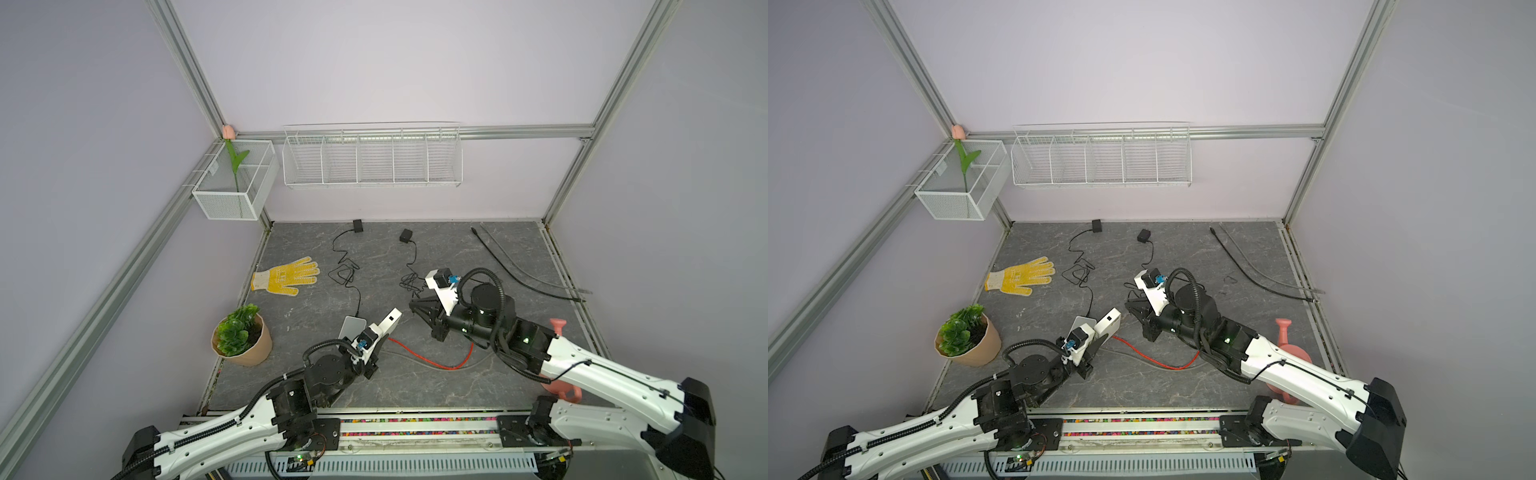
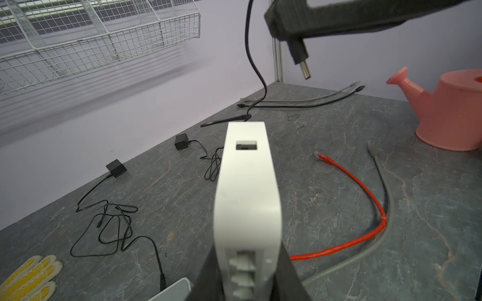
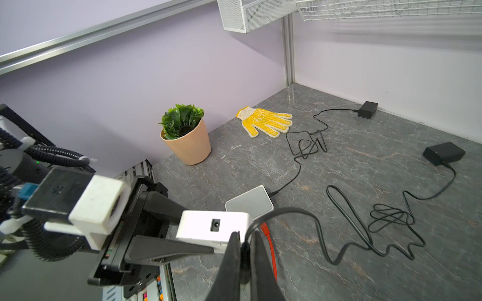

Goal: Insert the plug into the switch port
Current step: 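Carry the barrel plug above the top port of the white device in the left gripper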

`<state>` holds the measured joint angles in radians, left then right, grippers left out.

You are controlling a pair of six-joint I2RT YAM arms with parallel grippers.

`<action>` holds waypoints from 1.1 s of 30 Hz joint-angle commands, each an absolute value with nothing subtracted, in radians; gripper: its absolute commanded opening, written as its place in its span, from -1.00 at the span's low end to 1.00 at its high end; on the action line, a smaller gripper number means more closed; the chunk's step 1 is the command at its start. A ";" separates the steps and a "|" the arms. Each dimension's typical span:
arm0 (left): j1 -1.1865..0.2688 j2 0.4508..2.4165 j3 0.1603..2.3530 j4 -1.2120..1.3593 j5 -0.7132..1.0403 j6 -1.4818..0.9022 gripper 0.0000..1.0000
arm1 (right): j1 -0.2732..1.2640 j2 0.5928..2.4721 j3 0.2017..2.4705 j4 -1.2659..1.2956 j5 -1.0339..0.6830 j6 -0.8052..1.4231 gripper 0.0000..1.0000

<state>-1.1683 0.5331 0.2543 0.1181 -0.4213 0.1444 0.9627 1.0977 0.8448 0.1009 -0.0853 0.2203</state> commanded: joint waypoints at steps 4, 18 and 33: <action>-1.175 0.489 0.287 0.090 -0.416 0.097 -1.00 | 1.021 1.136 0.833 0.276 -0.079 0.223 -0.87; -1.177 0.491 0.311 0.063 -0.375 0.067 -1.00 | 1.048 1.215 0.803 0.442 -0.074 0.215 -0.87; -1.177 0.489 0.331 0.032 -0.380 0.052 -1.00 | 1.052 1.239 0.771 0.465 -0.086 0.235 -0.87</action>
<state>-1.1721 0.4992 0.2909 0.0235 -0.3847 0.0616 1.0431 1.2312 0.7887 0.4236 -0.0765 0.2279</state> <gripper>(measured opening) 0.222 0.075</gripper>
